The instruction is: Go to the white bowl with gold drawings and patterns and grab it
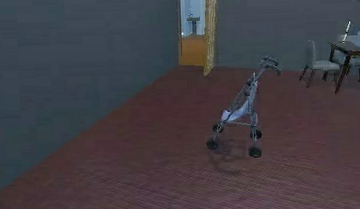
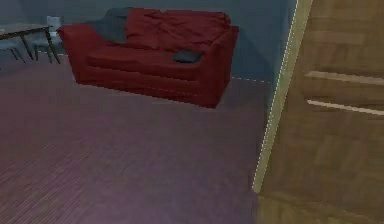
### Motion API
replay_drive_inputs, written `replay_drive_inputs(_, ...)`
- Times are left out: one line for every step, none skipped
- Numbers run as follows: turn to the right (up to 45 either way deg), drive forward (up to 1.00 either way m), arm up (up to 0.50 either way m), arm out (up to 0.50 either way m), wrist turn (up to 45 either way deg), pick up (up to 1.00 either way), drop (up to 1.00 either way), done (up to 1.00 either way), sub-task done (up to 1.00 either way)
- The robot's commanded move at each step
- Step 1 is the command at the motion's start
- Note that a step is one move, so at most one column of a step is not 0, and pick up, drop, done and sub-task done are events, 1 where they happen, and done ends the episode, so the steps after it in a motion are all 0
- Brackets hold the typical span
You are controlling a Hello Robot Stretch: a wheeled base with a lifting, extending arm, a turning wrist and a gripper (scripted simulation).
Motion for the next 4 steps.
replay_drive_inputs(0.0,1.00,0.00,0.00,0.0,0.00,0.00,0.00,0.00)
replay_drive_inputs(-3.0,0.00,0.00,0.00,0.0,0.00,0.00,0.00,0.00)
replay_drive_inputs(-21.0,0.00,0.00,0.00,0.0,0.00,0.00,0.00,0.00)
replay_drive_inputs(0.0,1.00,0.00,0.00,0.0,0.00,0.00,0.00,0.00)
